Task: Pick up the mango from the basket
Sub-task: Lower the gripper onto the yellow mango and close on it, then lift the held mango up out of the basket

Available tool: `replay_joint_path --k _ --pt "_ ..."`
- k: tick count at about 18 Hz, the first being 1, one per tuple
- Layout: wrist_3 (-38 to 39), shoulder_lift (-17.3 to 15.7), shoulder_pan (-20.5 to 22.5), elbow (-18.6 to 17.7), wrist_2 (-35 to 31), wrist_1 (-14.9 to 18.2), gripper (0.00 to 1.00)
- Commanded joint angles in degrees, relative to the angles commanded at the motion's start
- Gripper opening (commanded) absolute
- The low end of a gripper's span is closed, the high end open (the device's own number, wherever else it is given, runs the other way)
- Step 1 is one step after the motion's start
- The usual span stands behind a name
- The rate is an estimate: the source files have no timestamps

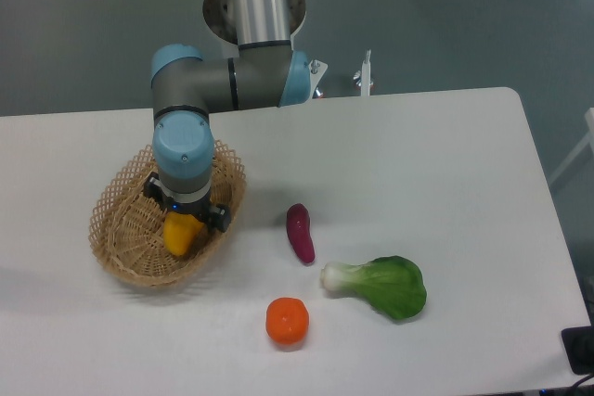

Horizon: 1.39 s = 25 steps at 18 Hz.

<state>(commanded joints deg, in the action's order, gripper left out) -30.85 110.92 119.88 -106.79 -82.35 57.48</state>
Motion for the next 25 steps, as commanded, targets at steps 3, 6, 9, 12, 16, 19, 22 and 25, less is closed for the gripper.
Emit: replay_joint_path --k 3,6,9,12,16,19,22,25 --pt "0.70 0.26 0.00 0.09 -0.09 0.00 0.62" --pt "0.79 -0.09 -0.09 0.09 -0.88 0.17 0.60" --pt "0.88 -0.44 0.00 0.09 -1.06 0.44 0.60" --pt "0.36 -2.19 0.52 0.35 -0.88 1.32 0.60" --pt "0.18 -4.48 2.19 0.61 -0.53 1.41 0.60" --pt "0.18 -4.83 3.43 1.40 -0.35 1.32 0.61" --pt "0.18 -5.10 4.74 2.72 -0.35 1.32 0.61" --pt "0.00 -5.97 6.85 3.95 -0.70 1.32 0.61"
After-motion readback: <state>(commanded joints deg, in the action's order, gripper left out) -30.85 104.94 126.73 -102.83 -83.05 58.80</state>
